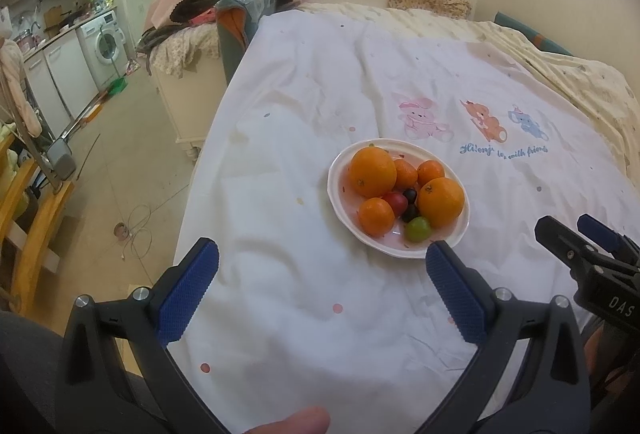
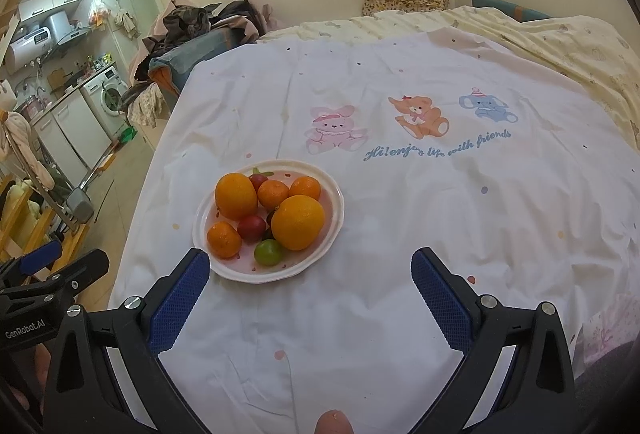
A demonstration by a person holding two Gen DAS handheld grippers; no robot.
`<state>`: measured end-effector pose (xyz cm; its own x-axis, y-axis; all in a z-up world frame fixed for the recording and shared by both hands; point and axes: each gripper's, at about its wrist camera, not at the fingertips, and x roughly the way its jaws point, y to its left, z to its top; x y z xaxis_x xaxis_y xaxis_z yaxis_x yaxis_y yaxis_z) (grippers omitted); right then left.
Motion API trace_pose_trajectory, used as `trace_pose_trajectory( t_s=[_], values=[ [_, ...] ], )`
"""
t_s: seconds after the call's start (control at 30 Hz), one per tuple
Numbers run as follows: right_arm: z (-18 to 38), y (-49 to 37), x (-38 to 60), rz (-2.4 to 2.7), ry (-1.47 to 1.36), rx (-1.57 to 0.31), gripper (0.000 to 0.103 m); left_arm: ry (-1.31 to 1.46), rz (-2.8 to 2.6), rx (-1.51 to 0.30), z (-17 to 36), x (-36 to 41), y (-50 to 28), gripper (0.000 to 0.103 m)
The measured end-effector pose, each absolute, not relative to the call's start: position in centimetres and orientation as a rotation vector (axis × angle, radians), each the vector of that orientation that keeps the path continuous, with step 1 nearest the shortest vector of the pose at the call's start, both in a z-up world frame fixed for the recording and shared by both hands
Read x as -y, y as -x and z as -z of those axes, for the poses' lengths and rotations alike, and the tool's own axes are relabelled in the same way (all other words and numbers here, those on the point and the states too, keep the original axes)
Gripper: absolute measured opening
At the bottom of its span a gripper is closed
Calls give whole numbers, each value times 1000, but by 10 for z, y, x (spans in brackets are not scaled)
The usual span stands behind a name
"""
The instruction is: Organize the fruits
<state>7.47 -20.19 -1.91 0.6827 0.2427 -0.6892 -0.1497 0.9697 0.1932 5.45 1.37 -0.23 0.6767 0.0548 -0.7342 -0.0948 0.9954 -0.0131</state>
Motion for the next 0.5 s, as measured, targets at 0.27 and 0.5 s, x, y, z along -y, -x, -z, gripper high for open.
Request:
trace_pose_trajectory(
  t_s=[0.27,0.5],
  values=[
    [18,-74,203,-216,-127,-791,103,52,-85,-822,2,-14,-55,102],
    [19,-74,203,-217,-124,-793,103,58,-88,-826,1,-15,-56,102]
  ],
)
